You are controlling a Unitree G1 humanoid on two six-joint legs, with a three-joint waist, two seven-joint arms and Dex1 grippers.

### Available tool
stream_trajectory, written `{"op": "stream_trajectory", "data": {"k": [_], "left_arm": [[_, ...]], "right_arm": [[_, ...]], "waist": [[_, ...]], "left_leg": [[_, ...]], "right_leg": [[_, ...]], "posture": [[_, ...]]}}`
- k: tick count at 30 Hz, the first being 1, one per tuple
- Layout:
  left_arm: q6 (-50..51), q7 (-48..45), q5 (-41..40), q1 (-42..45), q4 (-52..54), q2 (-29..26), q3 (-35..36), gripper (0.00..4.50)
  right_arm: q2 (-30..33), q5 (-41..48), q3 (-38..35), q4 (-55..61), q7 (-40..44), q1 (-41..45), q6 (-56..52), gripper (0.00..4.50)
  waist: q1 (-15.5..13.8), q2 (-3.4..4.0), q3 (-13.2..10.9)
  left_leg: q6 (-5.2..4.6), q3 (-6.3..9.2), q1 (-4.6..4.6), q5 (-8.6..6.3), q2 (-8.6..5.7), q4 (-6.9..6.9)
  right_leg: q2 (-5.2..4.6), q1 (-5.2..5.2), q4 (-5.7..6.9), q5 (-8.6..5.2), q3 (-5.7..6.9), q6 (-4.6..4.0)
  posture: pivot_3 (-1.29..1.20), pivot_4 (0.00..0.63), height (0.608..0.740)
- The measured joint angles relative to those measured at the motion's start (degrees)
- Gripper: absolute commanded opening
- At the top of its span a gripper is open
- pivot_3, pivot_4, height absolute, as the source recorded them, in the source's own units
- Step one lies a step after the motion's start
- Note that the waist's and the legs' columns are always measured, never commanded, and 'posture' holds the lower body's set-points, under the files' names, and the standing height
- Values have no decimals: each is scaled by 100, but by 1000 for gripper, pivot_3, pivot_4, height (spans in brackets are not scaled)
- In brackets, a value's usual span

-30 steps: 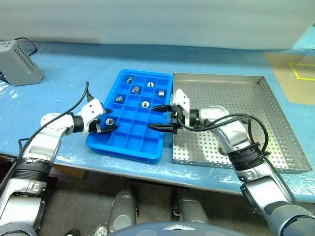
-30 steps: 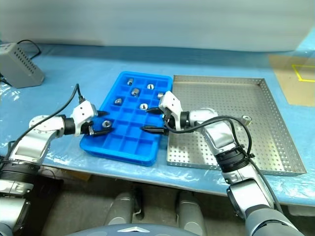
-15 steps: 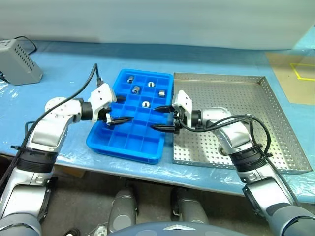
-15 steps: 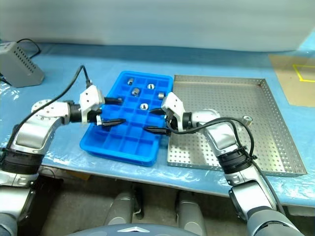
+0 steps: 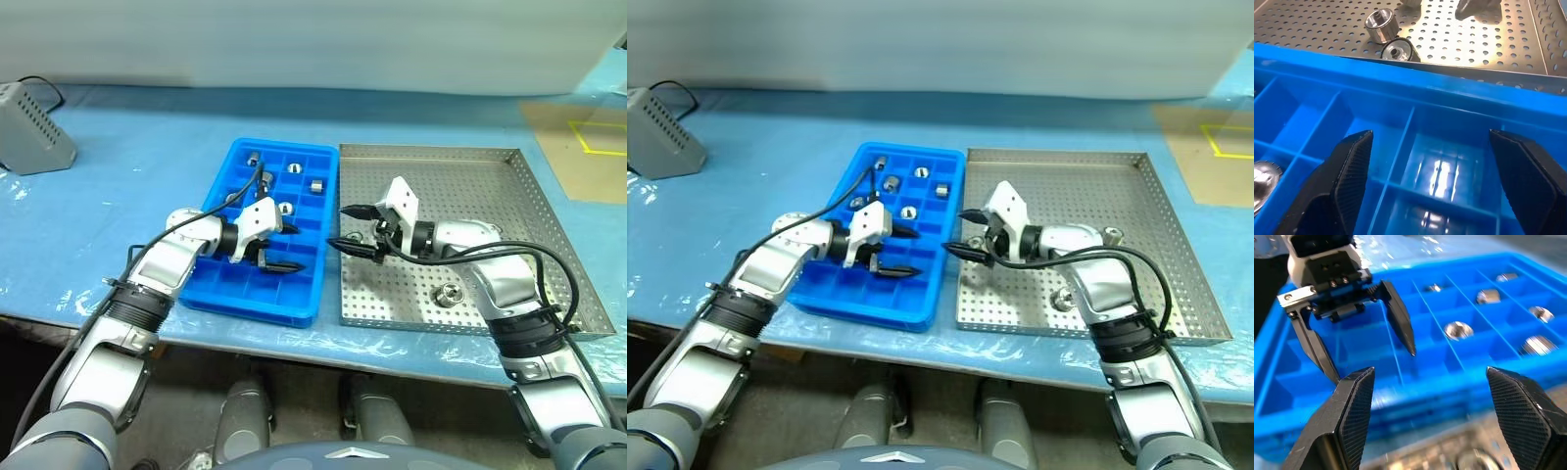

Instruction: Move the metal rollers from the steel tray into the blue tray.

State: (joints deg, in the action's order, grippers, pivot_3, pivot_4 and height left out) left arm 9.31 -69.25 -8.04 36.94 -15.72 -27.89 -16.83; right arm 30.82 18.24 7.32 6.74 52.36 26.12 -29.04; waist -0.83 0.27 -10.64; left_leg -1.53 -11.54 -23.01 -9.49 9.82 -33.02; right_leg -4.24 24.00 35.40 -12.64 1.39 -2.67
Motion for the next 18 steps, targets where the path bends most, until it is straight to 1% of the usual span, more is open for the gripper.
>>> {"op": "stream_trajectory", "data": {"k": [8,18], "left_arm": [[-209,-148,194,178,-261,271,-94,4024],[-342,-251,341,329,-450,534,-173,4024]], "right_arm": [[78,89,-209,597,-322,-401,-298,3731],[223,172,-282,847,-509,-606,-475,3731]], "waist": [[69,3,2],[101,4,3]], "left_leg": [[-24,0,1,-8,-3,-1],[-77,-5,11,-27,-8,-4]], "right_leg": [[-1,-12,-13,0,0,0],[-6,-59,-68,1,3,1]], "posture": [[-384,150,740],[-403,150,740]]}}
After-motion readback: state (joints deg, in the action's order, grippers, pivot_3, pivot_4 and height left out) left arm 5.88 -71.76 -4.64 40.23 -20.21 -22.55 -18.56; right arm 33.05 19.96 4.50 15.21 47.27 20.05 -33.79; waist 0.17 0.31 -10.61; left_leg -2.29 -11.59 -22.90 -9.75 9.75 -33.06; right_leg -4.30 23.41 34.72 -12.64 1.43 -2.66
